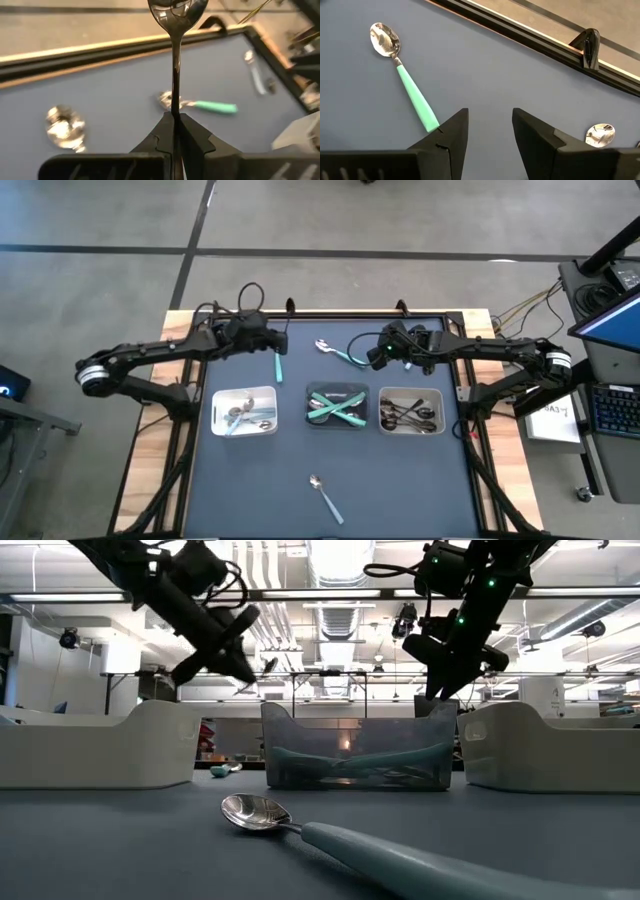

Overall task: Sort silverware by color (type)
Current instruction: Put the black spoon into the gray bin

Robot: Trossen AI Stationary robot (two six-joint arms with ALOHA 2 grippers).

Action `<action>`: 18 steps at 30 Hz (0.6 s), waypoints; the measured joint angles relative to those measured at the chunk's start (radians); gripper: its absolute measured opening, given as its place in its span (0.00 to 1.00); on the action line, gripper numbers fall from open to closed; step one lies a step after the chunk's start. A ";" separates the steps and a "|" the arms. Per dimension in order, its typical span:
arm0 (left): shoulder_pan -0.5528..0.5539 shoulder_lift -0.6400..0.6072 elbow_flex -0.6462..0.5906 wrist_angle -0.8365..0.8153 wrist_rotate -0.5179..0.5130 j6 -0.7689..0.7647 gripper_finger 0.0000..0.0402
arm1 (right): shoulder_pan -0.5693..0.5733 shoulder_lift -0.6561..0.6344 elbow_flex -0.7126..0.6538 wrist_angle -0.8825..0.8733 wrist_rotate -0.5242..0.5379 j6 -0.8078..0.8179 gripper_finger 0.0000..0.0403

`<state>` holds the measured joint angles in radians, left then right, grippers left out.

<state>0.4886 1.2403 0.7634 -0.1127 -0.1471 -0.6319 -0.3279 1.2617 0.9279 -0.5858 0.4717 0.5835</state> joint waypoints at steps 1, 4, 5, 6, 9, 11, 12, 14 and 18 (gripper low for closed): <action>-0.004 0.002 0.008 0.009 0.000 -0.003 0.00 | 0.000 0.000 0.000 0.000 0.000 0.000 0.36; -0.023 0.016 0.046 0.012 0.000 -0.013 0.00 | 0.000 0.000 0.000 0.000 0.000 -0.001 0.36; -0.031 0.021 0.061 0.009 0.000 -0.014 0.00 | 0.000 0.000 0.000 -0.002 0.000 -0.033 0.36; -0.041 0.028 0.078 0.009 0.001 -0.014 0.00 | 0.000 0.000 0.000 -0.007 0.000 -0.072 0.36; -0.063 0.054 0.135 0.008 0.001 -0.014 0.00 | 0.000 0.000 0.000 -0.004 0.000 -0.155 0.36; -0.070 0.085 0.181 0.002 0.002 -0.008 0.00 | 0.000 0.000 0.000 -0.004 0.000 -0.179 0.36; -0.072 0.100 0.204 -0.009 0.002 -0.006 0.00 | 0.000 0.000 0.000 -0.004 0.000 -0.186 0.36; -0.076 0.132 0.254 -0.044 0.001 -0.005 0.00 | 0.000 0.000 0.000 -0.004 0.000 -0.188 0.36; -0.091 0.192 0.345 -0.123 0.000 0.014 0.00 | 0.000 0.000 0.000 -0.003 0.000 -0.190 0.36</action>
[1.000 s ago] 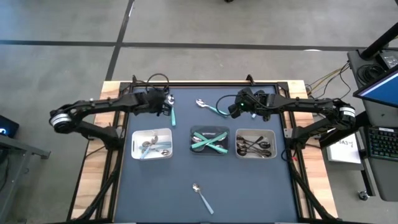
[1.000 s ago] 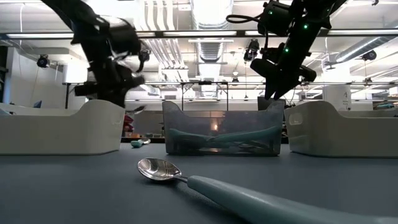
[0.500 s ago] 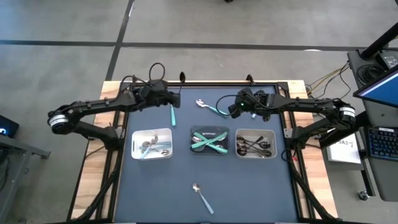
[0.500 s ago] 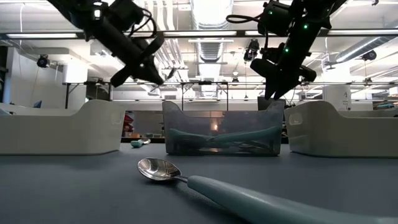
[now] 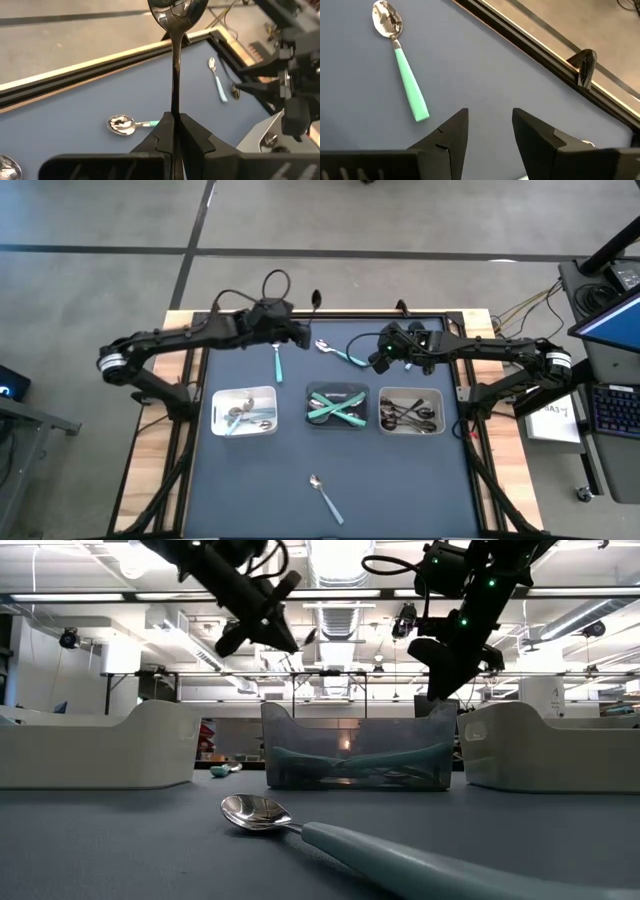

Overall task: Sort silverware by color (type)
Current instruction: Put the black spoon into the gray bin

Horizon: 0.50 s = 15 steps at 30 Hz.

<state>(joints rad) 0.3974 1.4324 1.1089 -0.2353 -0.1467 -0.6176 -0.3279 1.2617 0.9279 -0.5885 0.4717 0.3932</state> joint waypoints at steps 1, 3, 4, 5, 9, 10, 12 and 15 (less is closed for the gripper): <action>-0.006 0.015 0.023 -0.022 0.000 0.006 0.00 | 0.000 0.000 0.000 0.000 0.000 0.000 0.36; -0.018 0.044 0.070 -0.065 0.000 0.014 0.00 | 0.000 0.000 0.000 0.004 0.000 -0.001 0.36; -0.025 0.058 0.094 -0.081 -0.001 0.016 0.00 | 0.000 0.000 0.000 0.014 0.000 -0.001 0.36; -0.033 0.072 0.116 -0.096 -0.001 0.019 0.00 | 0.000 0.000 0.000 0.028 0.000 -0.001 0.36; -0.067 0.127 0.193 -0.132 -0.009 0.033 0.00 | 0.000 0.000 0.000 0.055 0.000 -0.001 0.36; -0.074 0.137 0.209 -0.132 -0.009 0.034 0.00 | 0.000 0.000 0.000 0.056 0.000 0.000 0.36; -0.084 0.152 0.232 -0.134 -0.009 0.042 0.00 | 0.000 0.002 0.000 0.064 0.000 0.015 0.36; -0.085 0.170 0.254 -0.135 -0.010 0.060 0.00 | 0.000 0.013 0.000 0.095 -0.002 0.026 0.36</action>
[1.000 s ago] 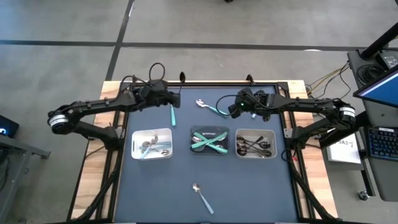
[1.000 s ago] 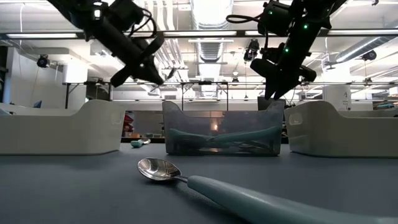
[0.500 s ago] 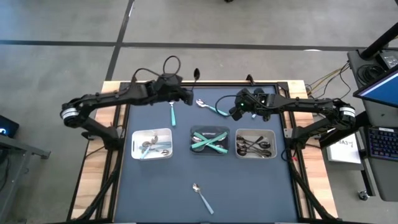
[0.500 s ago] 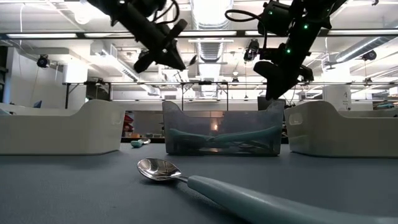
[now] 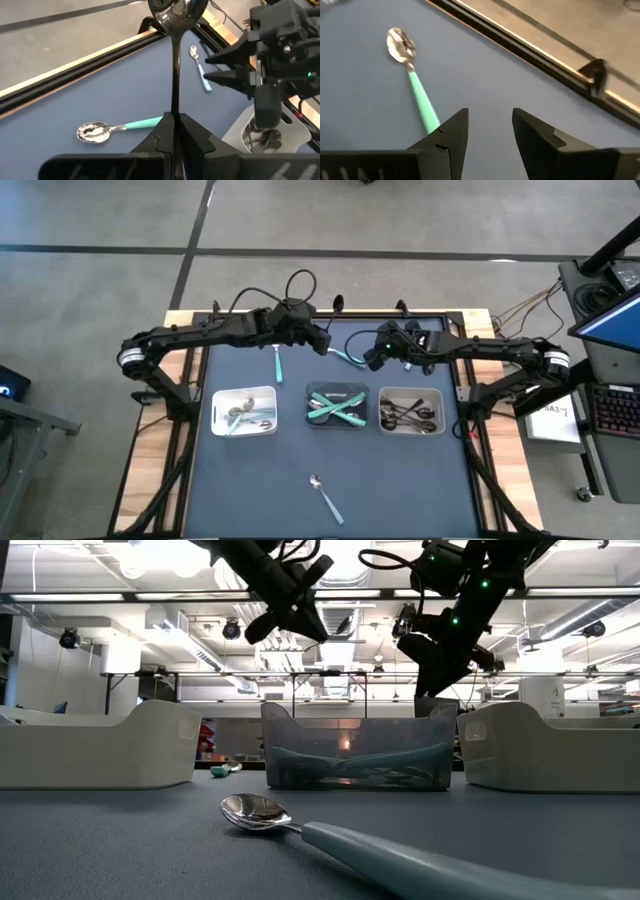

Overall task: Sort silverware by color (type)
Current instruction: Put the black spoon into the gray bin

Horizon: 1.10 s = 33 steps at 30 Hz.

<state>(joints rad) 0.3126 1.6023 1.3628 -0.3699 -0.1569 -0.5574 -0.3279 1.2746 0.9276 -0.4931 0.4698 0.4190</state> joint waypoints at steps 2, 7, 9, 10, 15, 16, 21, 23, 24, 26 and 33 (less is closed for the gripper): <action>0.001 0.013 0.008 0.003 -0.001 0.003 0.00 | 0.000 0.009 0.000 0.023 -0.017 0.044 0.36; 0.006 0.058 0.011 0.021 -0.016 0.004 0.00 | -0.004 0.045 -0.001 0.138 -0.033 0.175 0.36; 0.007 0.079 0.011 0.022 -0.018 0.003 0.00 | -0.006 0.062 0.000 0.216 -0.033 0.201 0.36; 0.007 0.088 0.011 0.023 -0.018 0.003 0.00 | -0.007 0.071 0.002 0.246 -0.033 0.228 0.36; 0.008 0.118 0.009 0.021 -0.018 -0.001 0.00 | -0.030 0.087 0.057 0.279 -0.123 0.349 0.36; 0.008 0.119 0.009 0.022 -0.018 -0.001 0.00 | -0.034 0.087 0.067 0.276 -0.131 0.354 0.36; 0.010 0.118 0.010 0.002 -0.020 0.013 0.00 | -0.046 0.087 0.112 0.308 -0.198 0.420 0.35; 0.010 0.117 0.010 0.007 -0.020 0.016 0.00 | -0.051 0.089 0.114 0.375 -0.266 0.449 0.34; 0.010 0.117 0.010 0.008 -0.020 0.016 0.00 | -0.052 0.091 0.114 0.407 -0.292 0.456 0.33; 0.010 0.117 0.010 0.007 -0.020 0.016 0.00 | -0.052 0.100 0.114 0.436 -0.319 0.472 0.32; 0.010 0.115 0.010 0.010 -0.020 0.015 0.00 | -0.052 0.130 0.112 0.480 -0.361 0.529 0.31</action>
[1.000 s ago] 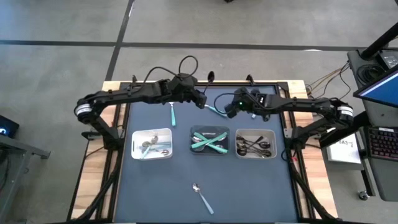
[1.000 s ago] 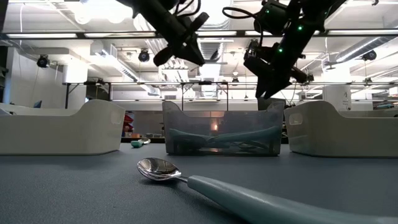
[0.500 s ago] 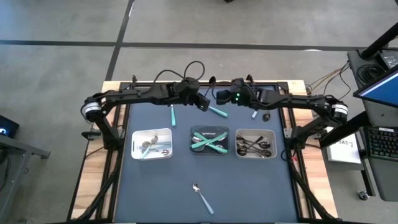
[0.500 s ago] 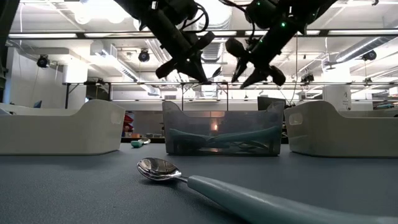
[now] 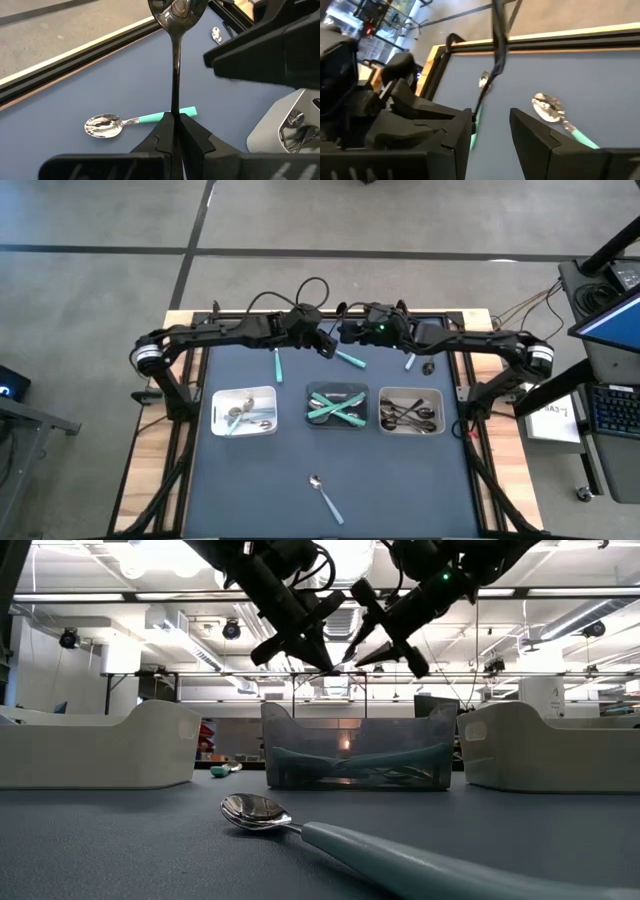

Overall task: Sort silverware by color (type)
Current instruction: Put the black spoon into the gray bin

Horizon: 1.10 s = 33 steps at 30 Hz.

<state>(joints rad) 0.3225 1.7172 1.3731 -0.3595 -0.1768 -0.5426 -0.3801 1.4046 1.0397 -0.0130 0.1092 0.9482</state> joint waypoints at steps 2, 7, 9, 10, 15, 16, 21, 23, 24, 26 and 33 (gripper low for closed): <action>0.000 0.000 0.000 0.000 0.000 0.000 0.00 | 0.001 0.011 0.000 0.023 -0.012 0.003 0.31; -0.005 0.000 0.000 0.000 0.001 -0.017 0.00 | 0.003 0.035 0.000 0.056 -0.017 0.022 0.31; -0.007 0.000 0.000 -0.002 0.001 -0.018 0.00 | 0.003 0.039 0.000 0.059 -0.016 0.023 0.31; -0.008 -0.001 0.000 -0.004 0.000 -0.021 0.00 | 0.003 0.041 0.000 0.064 -0.017 0.021 0.31; -0.008 -0.002 0.000 -0.009 0.000 -0.025 0.00 | 0.002 0.045 0.000 0.076 -0.016 0.020 0.31; -0.008 -0.002 0.000 -0.009 0.000 -0.025 0.00 | 0.002 0.045 0.000 0.079 -0.016 0.018 0.31; -0.008 -0.002 0.000 -0.013 0.002 -0.033 0.00 | 0.002 0.046 0.000 0.086 -0.015 0.008 0.31; -0.009 -0.004 0.000 -0.018 0.010 -0.022 0.00 | 0.002 0.046 -0.001 0.104 -0.016 0.008 0.31; -0.009 -0.005 0.000 -0.024 0.018 -0.012 0.00 | 0.002 0.047 -0.001 0.115 -0.023 0.004 0.31; -0.010 -0.009 0.001 -0.038 0.030 0.008 0.00 | 0.002 0.045 -0.001 0.117 -0.028 -0.006 0.31; -0.012 -0.019 0.001 -0.026 0.032 0.035 0.00 | 0.002 0.048 -0.001 0.132 -0.031 -0.006 0.31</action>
<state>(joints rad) 0.3103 1.6981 1.3743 -0.3858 -0.1452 -0.5076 -0.3786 1.4521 1.0389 0.1187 0.0780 0.9424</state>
